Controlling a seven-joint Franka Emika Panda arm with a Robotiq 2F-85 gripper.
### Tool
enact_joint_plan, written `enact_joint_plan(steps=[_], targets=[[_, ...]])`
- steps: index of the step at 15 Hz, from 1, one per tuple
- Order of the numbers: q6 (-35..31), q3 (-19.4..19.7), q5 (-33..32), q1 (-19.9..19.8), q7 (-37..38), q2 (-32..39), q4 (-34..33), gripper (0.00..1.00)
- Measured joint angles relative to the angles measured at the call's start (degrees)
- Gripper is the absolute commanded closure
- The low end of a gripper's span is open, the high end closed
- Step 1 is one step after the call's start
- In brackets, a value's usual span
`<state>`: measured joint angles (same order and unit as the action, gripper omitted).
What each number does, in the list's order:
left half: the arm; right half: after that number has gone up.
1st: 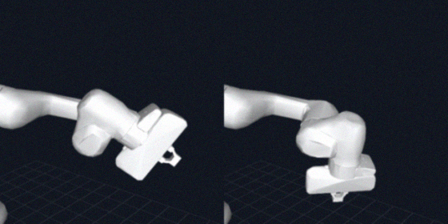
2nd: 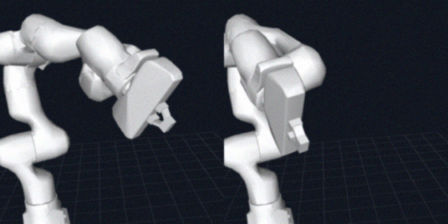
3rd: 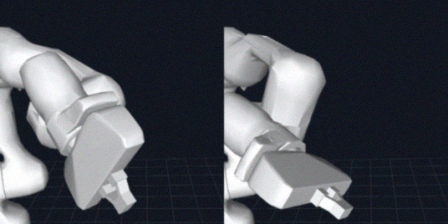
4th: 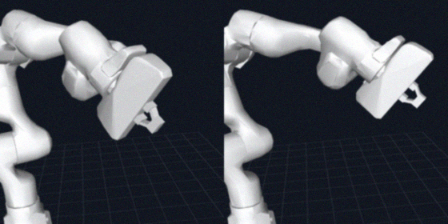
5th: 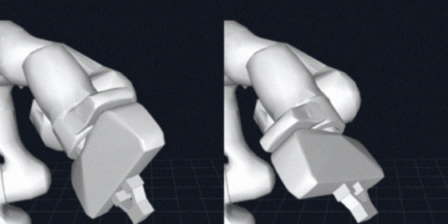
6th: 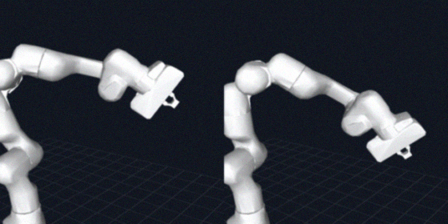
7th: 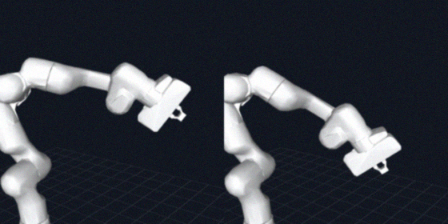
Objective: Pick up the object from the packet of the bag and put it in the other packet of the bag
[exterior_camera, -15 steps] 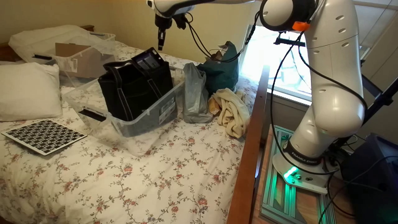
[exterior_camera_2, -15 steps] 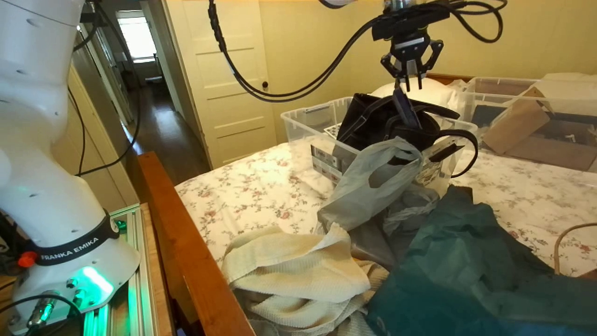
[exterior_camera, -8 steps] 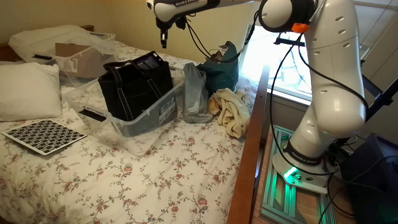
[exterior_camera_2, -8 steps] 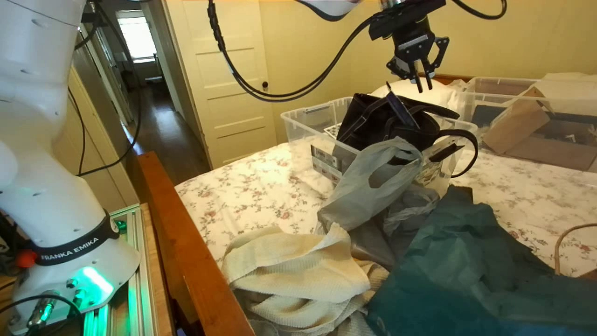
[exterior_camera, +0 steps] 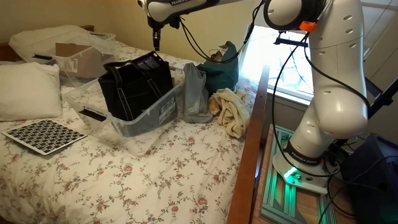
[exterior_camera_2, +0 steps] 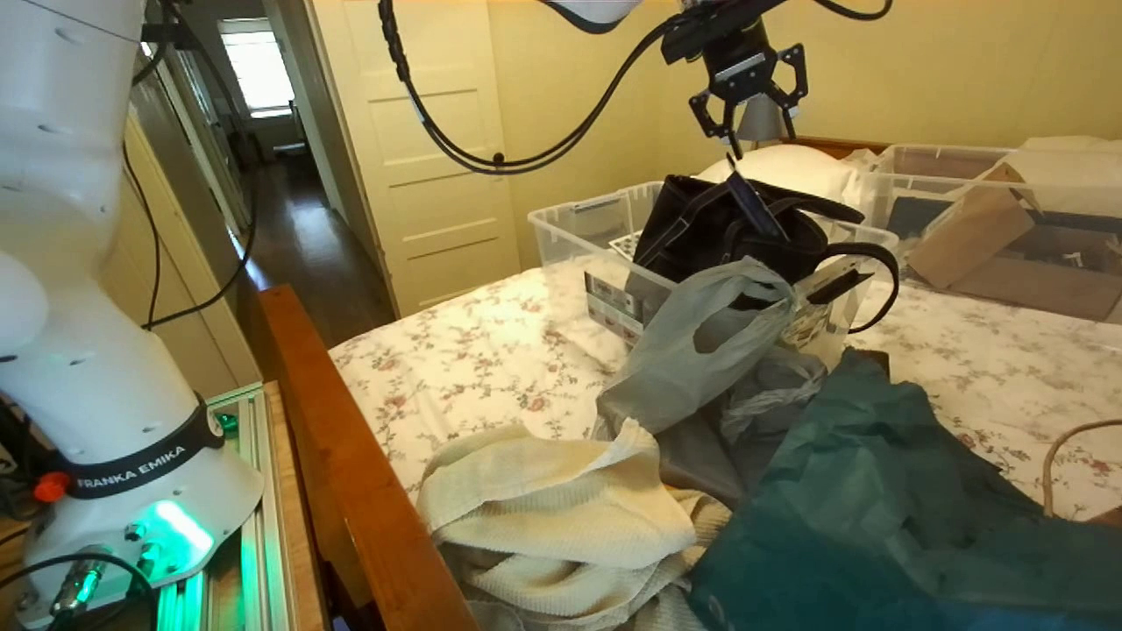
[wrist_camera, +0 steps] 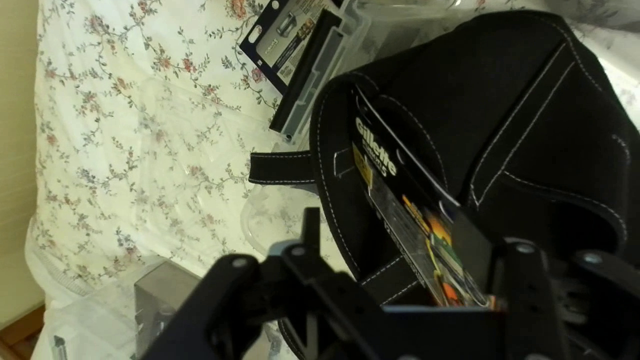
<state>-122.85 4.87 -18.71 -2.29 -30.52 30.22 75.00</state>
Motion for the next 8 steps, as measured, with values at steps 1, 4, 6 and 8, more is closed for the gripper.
enact_joint_plan(steps=[1,4,6,8], targets=[[0.0,0.0,-0.1,0.1,0.0,-0.2,0.2,0.3],[0.0,0.1,-0.1,-0.1,0.0,-0.4,0.7,0.05],[0.0,0.0,-0.1,-0.3,0.0,-0.4,0.7,0.0],[-0.2,0.0,-0.1,-0.5,0.0,-0.2,0.5,0.0]])
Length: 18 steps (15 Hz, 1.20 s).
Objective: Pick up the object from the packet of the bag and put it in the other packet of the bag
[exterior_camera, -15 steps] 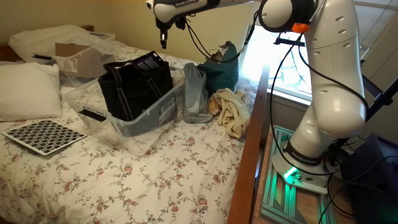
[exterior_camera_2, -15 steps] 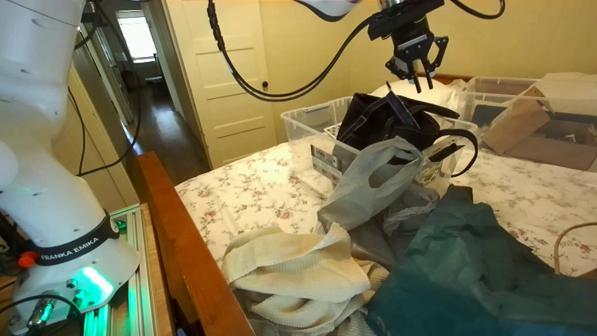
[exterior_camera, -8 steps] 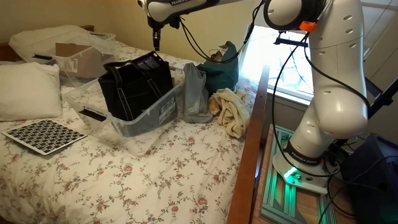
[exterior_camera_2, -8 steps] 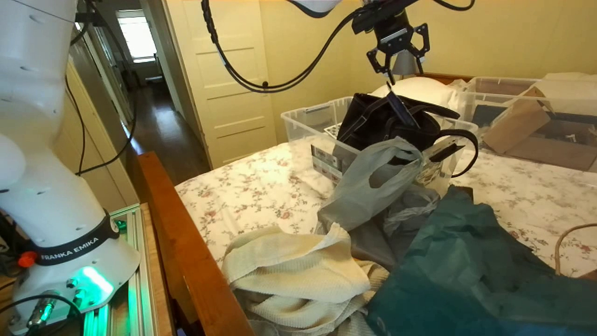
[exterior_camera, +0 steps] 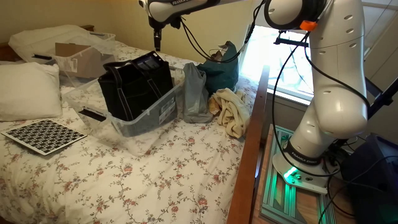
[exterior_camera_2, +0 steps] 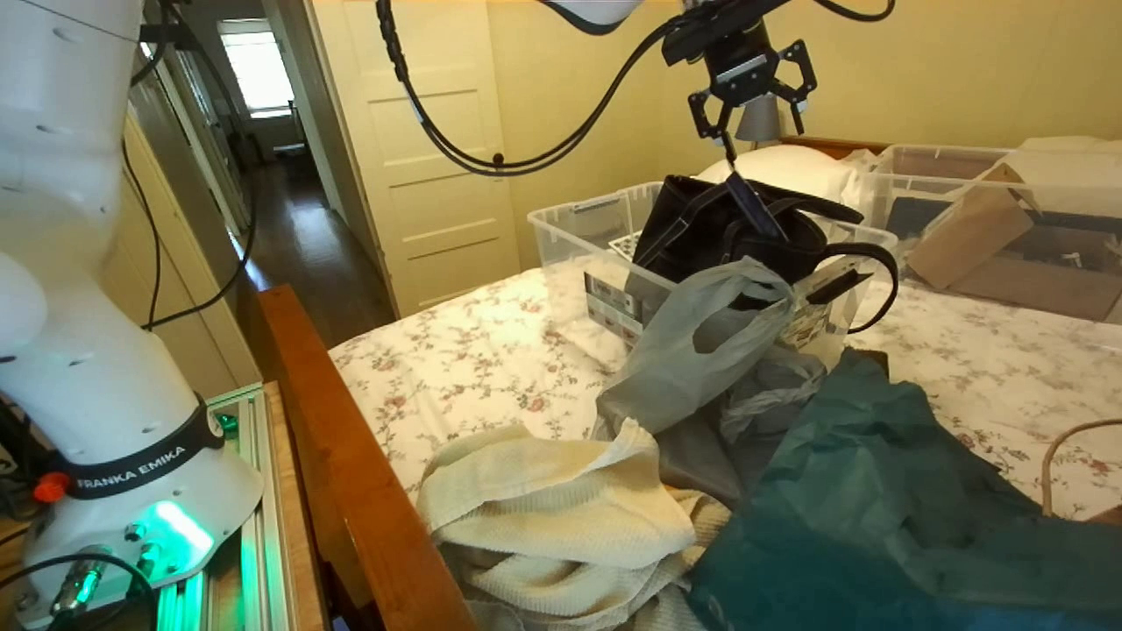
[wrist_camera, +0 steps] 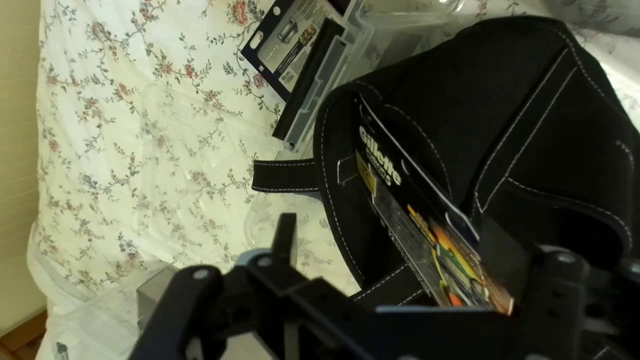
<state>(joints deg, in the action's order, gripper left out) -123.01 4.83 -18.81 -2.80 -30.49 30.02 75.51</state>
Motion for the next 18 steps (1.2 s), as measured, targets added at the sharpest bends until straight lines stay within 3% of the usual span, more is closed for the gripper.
enact_joint_plan(steps=[6,17,18], targets=[[-0.1,-2.6,2.4,-2.4,-2.6,0.6,-1.0,0.0],[0.6,-6.6,11.0,-5.3,-14.8,2.7,-3.4,0.0],[0.6,-6.6,11.0,-5.3,-15.3,3.5,-4.1,0.09]])
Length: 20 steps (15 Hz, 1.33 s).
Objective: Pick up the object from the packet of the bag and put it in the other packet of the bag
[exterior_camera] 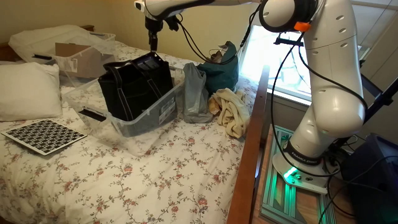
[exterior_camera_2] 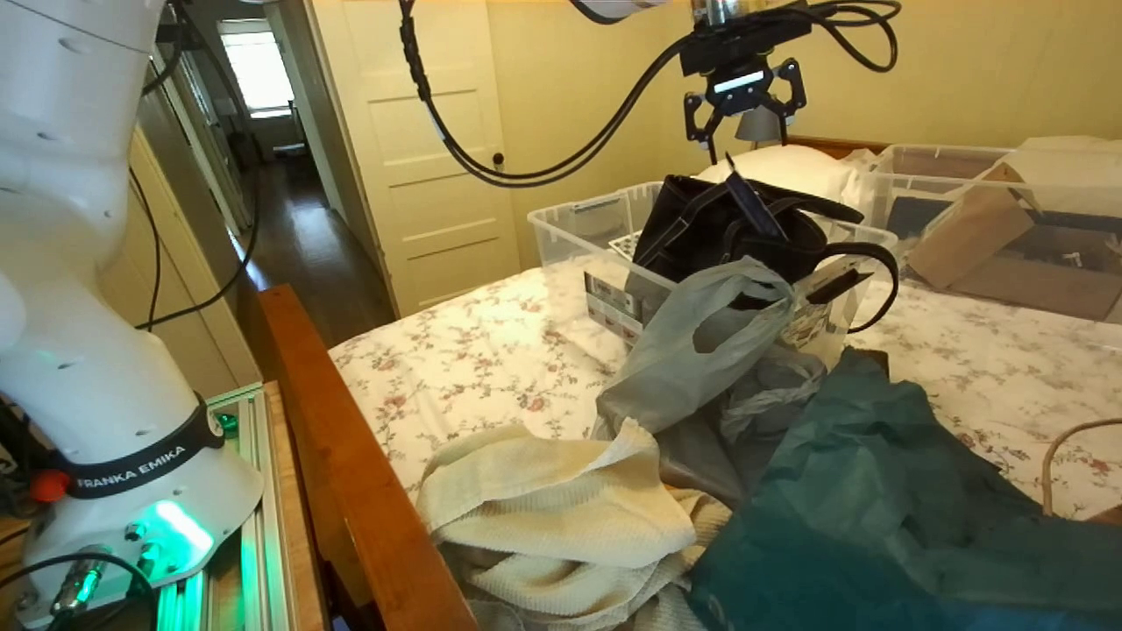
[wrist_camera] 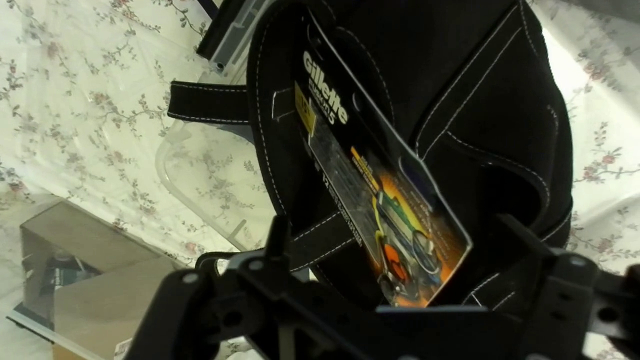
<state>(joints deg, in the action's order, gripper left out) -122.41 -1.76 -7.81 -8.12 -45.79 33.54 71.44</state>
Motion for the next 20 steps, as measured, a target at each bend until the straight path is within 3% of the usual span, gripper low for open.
enact_joint_plan(steps=[1,7,11,20], targets=[[-0.1,0.0,0.0,-0.1,-0.3,0.9,-0.8,0.28],[0.0,0.5,0.1,-0.5,-1.2,7.4,-8.3,0.69],[4.2,-0.4,2.4,-2.3,-4.4,11.0,-14.0,0.98],[17.6,-5.5,17.0,-10.4,-12.0,16.7,-26.2,1.0]])
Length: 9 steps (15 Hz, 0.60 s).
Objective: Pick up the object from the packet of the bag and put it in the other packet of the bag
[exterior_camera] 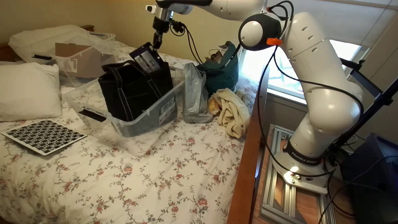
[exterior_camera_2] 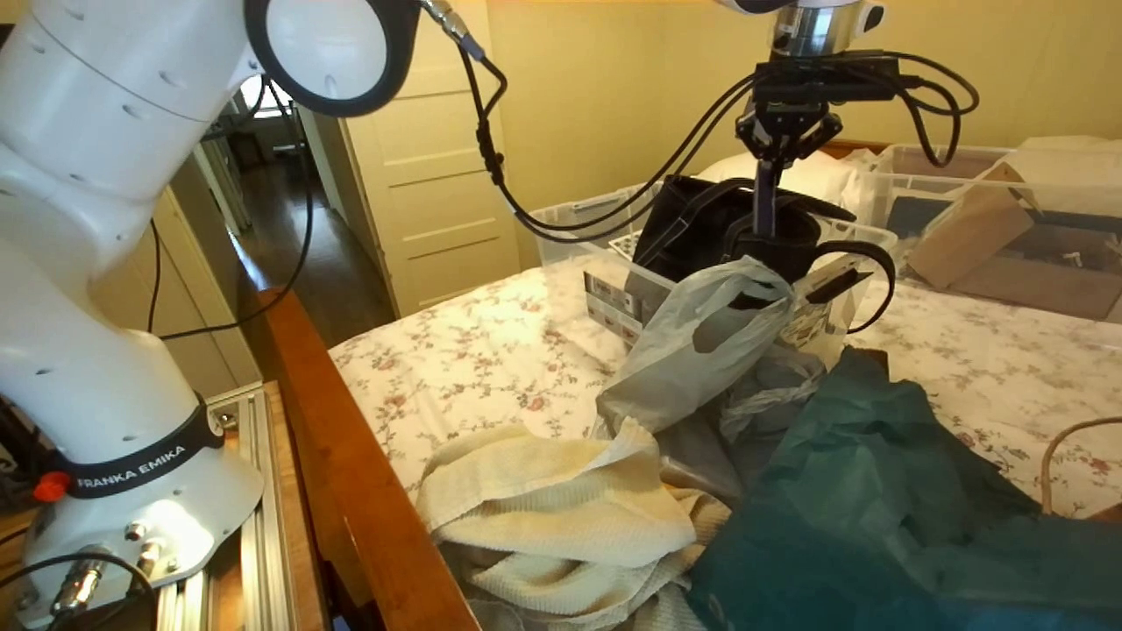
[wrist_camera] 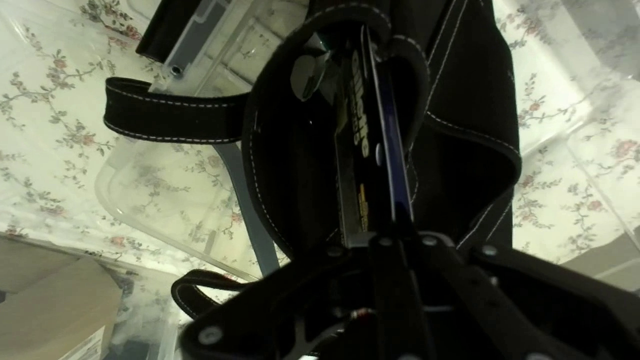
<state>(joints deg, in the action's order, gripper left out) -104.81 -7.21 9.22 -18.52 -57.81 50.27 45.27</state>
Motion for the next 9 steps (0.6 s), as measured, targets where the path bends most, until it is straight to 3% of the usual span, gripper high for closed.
enact_joint_plan(steps=[9], targets=[[2.1,-0.2,0.3,-0.4,1.3,6.2,-3.5,1.0]])
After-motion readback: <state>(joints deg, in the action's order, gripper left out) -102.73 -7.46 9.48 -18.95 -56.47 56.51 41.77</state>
